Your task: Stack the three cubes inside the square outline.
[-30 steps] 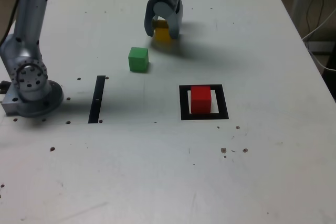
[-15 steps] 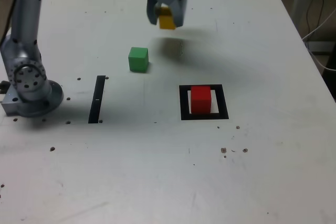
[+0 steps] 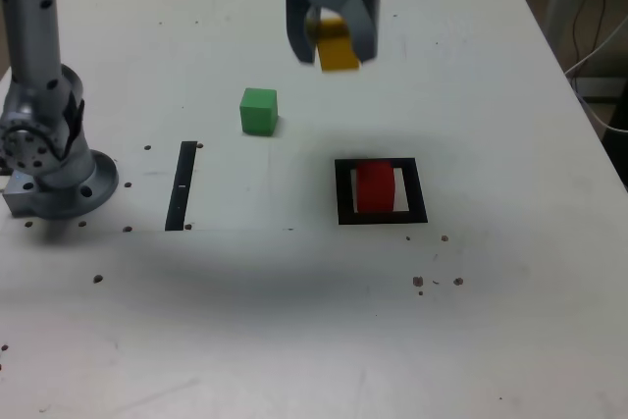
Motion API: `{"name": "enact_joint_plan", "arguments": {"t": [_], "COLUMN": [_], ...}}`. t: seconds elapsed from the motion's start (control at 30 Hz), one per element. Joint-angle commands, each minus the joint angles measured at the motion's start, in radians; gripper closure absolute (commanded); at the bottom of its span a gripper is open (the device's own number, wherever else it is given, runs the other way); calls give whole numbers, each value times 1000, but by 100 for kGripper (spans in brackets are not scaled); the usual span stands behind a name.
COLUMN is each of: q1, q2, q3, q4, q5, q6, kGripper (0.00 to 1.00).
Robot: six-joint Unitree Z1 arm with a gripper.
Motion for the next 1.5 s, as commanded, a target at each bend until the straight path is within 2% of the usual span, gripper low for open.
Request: {"name": "enact_joint_plan", "arguments": {"t": [0.0, 0.17, 0.33, 0.77, 1.2, 1.47], "q1": [-83, -176, -208, -222, -222, -214], "q2": [26, 74, 127, 229, 240, 254], "q3": [-13, -34, -42, -78, -72, -70], "q4": [11, 19, 10, -31, -29, -46], "q5": [-37, -55, -59, -62, -41, -58], "q6": [-202, -369, -448, -470, -407, -381], "kGripper": [72, 72, 72, 72, 72, 72]}}
